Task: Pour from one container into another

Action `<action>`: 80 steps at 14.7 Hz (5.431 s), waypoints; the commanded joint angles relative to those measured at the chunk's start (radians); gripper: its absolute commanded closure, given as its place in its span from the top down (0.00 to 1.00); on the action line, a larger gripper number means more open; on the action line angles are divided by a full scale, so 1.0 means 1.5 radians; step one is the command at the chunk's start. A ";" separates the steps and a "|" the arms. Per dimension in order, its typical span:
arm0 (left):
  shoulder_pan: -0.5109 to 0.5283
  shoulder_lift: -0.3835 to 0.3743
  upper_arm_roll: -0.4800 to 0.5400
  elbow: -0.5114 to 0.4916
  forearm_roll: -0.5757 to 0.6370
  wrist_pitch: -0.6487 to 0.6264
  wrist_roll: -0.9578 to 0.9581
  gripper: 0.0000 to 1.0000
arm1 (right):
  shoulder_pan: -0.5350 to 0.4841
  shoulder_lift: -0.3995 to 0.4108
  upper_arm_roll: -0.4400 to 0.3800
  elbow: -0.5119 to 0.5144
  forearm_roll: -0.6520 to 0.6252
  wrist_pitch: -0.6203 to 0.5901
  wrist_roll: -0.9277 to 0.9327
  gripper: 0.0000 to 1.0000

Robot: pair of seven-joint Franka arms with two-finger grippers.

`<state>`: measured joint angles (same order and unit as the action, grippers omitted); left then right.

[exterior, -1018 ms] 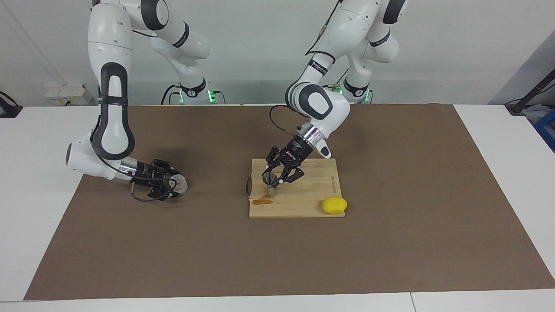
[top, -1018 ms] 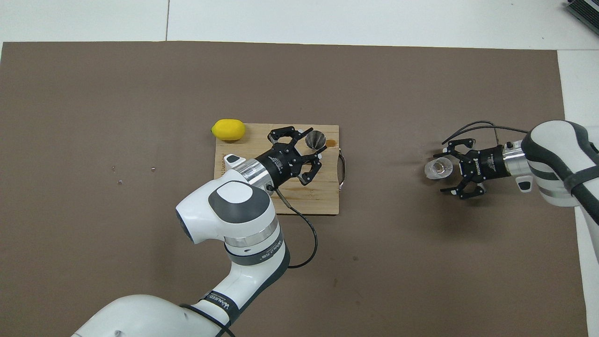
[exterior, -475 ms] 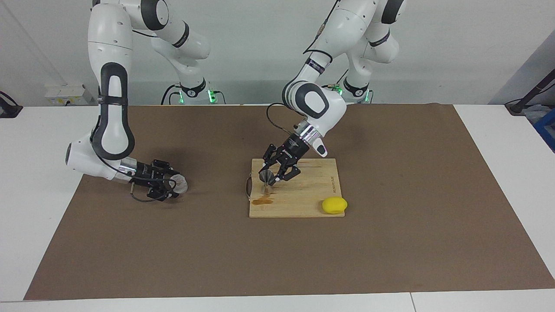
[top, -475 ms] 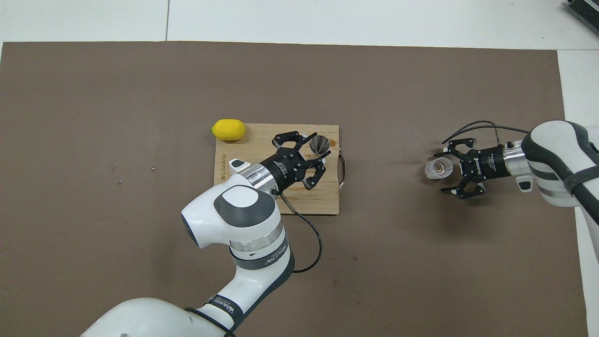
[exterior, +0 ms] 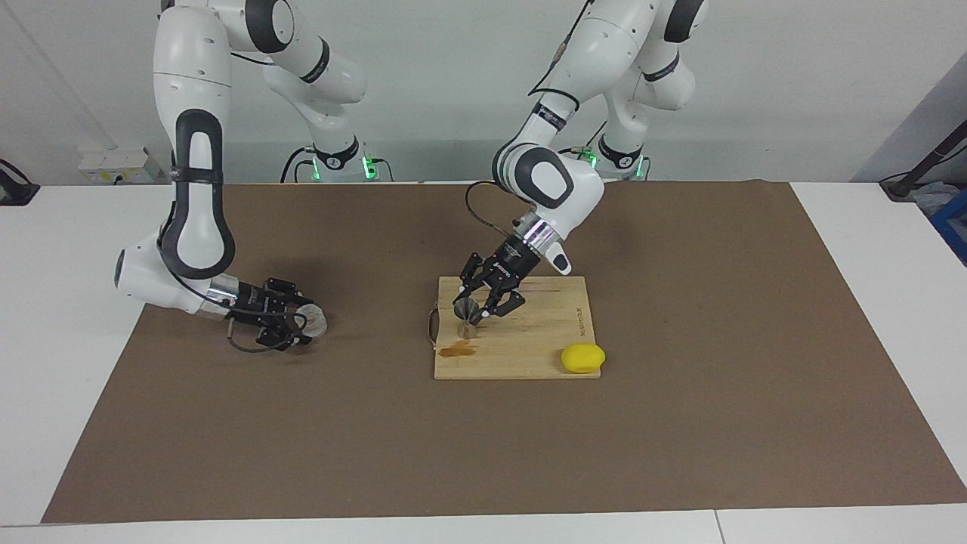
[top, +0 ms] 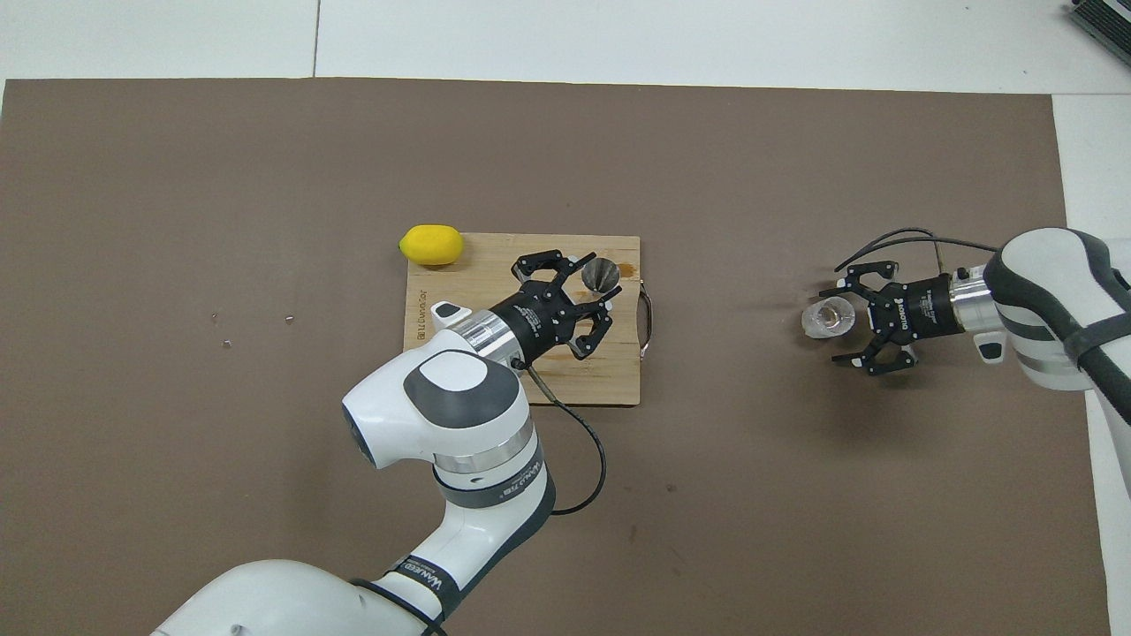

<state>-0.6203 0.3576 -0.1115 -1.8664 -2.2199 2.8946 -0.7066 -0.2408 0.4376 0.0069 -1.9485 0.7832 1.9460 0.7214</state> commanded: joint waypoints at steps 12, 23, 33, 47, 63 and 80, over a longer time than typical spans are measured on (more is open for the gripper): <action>-0.003 -0.011 0.005 -0.002 -0.011 0.013 0.016 0.92 | 0.013 -0.021 0.003 -0.029 0.020 0.021 0.001 0.93; 0.027 -0.098 0.004 -0.031 0.017 0.049 0.015 1.00 | 0.000 -0.021 0.003 -0.016 0.038 0.035 0.004 0.38; 0.185 -0.125 0.009 -0.054 0.407 -0.227 0.016 1.00 | 0.027 -0.040 0.009 0.018 0.034 0.026 0.110 0.31; 0.310 -0.123 0.012 0.044 1.129 -0.475 0.208 1.00 | 0.293 -0.047 0.010 0.208 -0.153 0.064 0.585 0.18; 0.473 -0.272 0.010 0.030 1.496 -0.775 0.703 1.00 | 0.406 -0.047 0.009 0.222 -0.375 0.059 0.600 0.14; 0.419 -0.277 0.040 0.196 1.483 -0.954 0.552 1.00 | 0.451 -0.041 0.009 0.251 -0.551 0.051 0.670 0.11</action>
<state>0.0128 -0.0564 -0.0483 -1.6435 -0.0027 1.5576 0.1350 0.4267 0.3538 0.0203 -1.6162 -0.0068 2.0380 1.6838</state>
